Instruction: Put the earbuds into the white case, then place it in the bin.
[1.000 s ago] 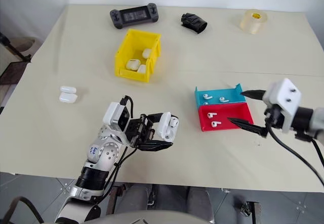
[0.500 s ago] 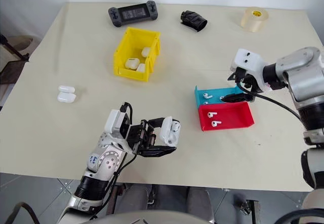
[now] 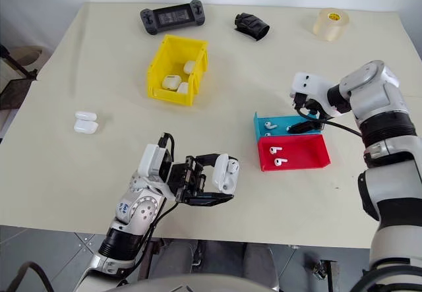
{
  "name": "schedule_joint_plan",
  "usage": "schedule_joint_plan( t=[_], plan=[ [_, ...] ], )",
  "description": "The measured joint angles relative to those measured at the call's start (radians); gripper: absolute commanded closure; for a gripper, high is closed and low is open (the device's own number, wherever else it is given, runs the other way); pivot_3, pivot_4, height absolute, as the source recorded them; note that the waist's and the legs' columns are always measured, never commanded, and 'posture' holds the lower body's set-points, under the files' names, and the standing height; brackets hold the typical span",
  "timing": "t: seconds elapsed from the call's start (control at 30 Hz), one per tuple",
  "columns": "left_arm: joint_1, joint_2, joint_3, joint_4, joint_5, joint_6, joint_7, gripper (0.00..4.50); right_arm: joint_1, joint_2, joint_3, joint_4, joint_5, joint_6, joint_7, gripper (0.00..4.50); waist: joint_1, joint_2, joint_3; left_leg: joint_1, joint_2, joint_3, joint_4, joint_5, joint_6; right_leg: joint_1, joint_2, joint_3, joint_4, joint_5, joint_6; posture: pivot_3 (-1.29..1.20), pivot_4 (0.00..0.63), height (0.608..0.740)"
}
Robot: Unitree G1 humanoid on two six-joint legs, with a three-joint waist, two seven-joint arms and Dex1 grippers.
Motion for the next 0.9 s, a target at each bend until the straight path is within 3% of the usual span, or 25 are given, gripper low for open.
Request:
schedule_joint_plan(
  t=[0.1,0.2,0.3,0.43,0.5,0.6,0.67,0.9],
  plan=[
    [-0.009,0.002,0.0,0.001,0.003,-0.001,0.004,1.68,0.0,0.001,-0.001,0.003,-0.012,-0.008,0.007,0.04,0.0,0.0,0.0,0.0,0.0,0.0,0.0,0.0,0.0,0.0,0.0,0.0,0.0,0.0,0.0,0.0,0.15,0.74],
    [-0.01,0.003,0.001,0.004,0.003,0.0,0.013,1.68,0.001,0.001,-0.002,0.009,-0.026,-0.012,0.008,0.6,-0.001,0.0,0.0,0.0,0.0,0.0,0.0,0.0,0.0,-0.001,0.0,0.0,0.0,0.0,0.0,0.0,0.15,0.74],
    [-0.02,0.008,0.005,0.004,0.003,0.009,0.014,1.68,0.001,0.002,-0.003,0.01,-0.032,-0.013,0.008,0.6,-0.002,0.0,0.0,-0.001,0.0,0.0,0.0,0.0,0.0,-0.001,0.0,0.0,0.001,0.0,0.0,0.0,0.15,0.74],
    [-0.024,0.029,0.01,0.003,0.001,0.022,0.013,1.68,0.001,0.005,-0.004,0.01,-0.037,-0.017,0.009,1.39,-0.007,0.0,0.0,-0.001,0.0,0.0,0.0,0.0,0.0,-0.001,0.0,0.0,0.002,0.0,0.0,0.0,0.15,0.74],
    [-0.024,0.036,0.014,0.003,-0.001,0.027,0.013,1.68,0.001,0.005,-0.004,0.01,-0.039,-0.022,0.009,1.39,-0.009,0.0,0.0,-0.001,0.0,0.0,0.0,0.0,0.0,-0.002,0.0,0.0,0.002,0.0,0.0,0.0,0.15,0.74],
    [-0.024,0.043,0.019,0.003,-0.002,0.031,0.013,1.68,0.001,0.005,-0.006,0.01,-0.039,-0.029,0.01,1.99,-0.013,0.0,0.0,-0.001,0.0,0.0,0.0,0.0,0.0,-0.002,0.0,0.0,0.003,0.0,0.0,0.0,0.15,0.74],
    [-0.025,0.044,0.019,0.003,-0.002,0.033,0.013,1.68,0.001,0.005,-0.006,0.01,-0.039,-0.032,0.014,2.61,-0.017,0.0,0.0,-0.001,0.0,0.0,0.0,0.0,0.0,-0.002,0.0,0.0,0.003,0.0,0.0,0.0,0.15,0.74],
    [-0.029,0.046,0.027,0.002,-0.004,0.04,0.014,1.68,0.006,0.013,-0.016,0.007,-0.039,-0.035,0.025,2.61,-0.02,0.0,0.0,-0.001,0.0,0.0,0.0,0.0,0.0,-0.002,0.0,0.0,0.004,0.0,0.0,0.0,0.15,0.74]
  ],
)
